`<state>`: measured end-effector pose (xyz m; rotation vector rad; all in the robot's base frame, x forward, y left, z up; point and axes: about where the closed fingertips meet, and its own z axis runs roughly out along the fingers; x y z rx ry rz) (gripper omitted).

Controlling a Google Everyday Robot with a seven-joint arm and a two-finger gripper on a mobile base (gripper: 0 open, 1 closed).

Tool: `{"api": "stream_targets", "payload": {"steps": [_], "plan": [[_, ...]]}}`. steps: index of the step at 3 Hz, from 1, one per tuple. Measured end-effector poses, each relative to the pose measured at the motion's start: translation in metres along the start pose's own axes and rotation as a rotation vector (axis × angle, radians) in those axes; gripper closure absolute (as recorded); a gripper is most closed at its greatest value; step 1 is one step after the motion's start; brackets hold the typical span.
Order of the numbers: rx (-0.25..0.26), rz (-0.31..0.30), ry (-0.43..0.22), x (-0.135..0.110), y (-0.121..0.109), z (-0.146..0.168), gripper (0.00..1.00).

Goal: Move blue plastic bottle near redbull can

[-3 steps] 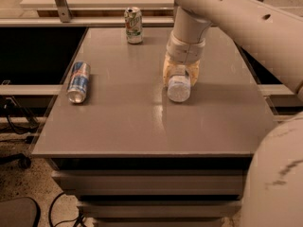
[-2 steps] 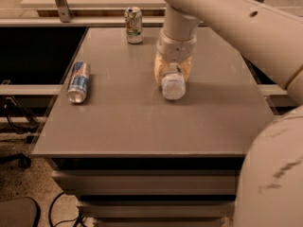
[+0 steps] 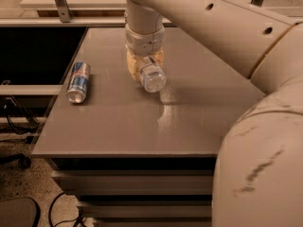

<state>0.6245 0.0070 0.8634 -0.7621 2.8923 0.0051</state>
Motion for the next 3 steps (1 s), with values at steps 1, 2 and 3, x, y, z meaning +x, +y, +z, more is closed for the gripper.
{"api": "stream_targets", "payload": {"steps": [1,2,3], "plan": [[-0.001,0.004,-0.002,0.000,0.000,0.000,1.00],[-0.001,0.018,0.000,-0.002,0.002,0.003,1.00],[-0.011,0.070,0.025,-0.003,0.017,0.004,1.00]]}}
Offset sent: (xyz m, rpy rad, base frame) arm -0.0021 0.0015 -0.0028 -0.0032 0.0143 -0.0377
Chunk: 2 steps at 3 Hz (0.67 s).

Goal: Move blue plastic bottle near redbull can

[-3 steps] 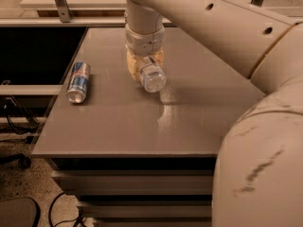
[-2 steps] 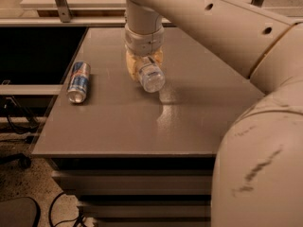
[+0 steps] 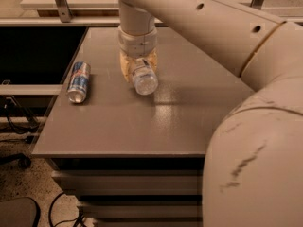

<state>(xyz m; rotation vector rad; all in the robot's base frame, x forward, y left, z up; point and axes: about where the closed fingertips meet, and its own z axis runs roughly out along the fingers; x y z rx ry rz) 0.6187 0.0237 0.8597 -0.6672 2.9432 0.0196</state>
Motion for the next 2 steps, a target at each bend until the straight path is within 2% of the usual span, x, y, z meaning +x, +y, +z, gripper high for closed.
{"api": "stream_targets", "payload": {"steps": [1,2], "plan": [[-0.028,0.074,0.016,-0.003,0.027,-0.005,1.00],[-0.080,0.143,-0.008,-0.010,0.059,-0.014,1.00]]}}
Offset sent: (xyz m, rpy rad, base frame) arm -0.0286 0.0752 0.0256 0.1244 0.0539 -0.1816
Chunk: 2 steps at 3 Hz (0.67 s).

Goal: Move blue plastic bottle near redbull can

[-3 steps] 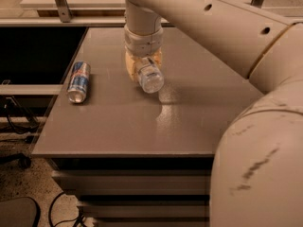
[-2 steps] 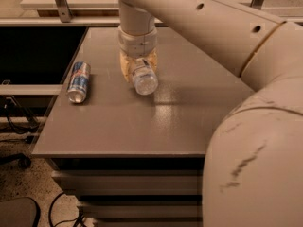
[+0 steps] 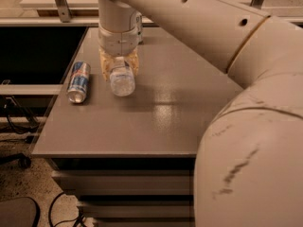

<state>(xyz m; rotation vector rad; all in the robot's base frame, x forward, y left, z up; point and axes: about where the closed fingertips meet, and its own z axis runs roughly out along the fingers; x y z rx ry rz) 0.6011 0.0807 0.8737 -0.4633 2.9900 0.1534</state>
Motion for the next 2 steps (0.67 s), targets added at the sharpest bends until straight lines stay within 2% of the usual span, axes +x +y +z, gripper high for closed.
{"api": "stream_targets", "payload": {"steps": [2], "plan": [[-0.068,0.050,-0.048,-0.012,0.035,0.004,1.00]]}}
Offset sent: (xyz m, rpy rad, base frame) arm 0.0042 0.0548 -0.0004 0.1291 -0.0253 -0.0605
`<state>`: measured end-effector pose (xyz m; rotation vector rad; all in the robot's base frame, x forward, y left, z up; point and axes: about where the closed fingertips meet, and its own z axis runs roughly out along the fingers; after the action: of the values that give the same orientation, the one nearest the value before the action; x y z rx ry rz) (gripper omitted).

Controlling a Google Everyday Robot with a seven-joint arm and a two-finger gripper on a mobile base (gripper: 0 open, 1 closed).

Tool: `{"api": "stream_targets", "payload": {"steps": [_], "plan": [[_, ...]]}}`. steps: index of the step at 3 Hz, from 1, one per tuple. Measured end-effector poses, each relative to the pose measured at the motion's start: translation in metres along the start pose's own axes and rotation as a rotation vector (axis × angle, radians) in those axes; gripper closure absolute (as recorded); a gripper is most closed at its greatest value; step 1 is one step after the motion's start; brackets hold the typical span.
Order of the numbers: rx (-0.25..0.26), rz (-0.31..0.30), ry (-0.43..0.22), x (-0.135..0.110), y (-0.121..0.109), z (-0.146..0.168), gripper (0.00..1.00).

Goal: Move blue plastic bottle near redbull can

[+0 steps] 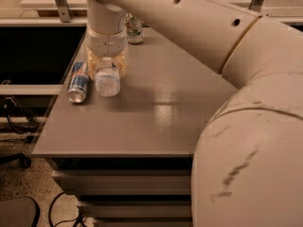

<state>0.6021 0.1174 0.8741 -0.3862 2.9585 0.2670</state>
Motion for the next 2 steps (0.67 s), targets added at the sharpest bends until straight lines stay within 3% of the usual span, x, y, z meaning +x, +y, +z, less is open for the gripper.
{"api": "stream_targets", "payload": {"steps": [1,2], "plan": [[-0.030,0.009,-0.016,-0.0101,0.0083,0.0067,1.00],[-0.051,0.024,-0.030,-0.0200,0.0119,0.0104,0.81]]}}
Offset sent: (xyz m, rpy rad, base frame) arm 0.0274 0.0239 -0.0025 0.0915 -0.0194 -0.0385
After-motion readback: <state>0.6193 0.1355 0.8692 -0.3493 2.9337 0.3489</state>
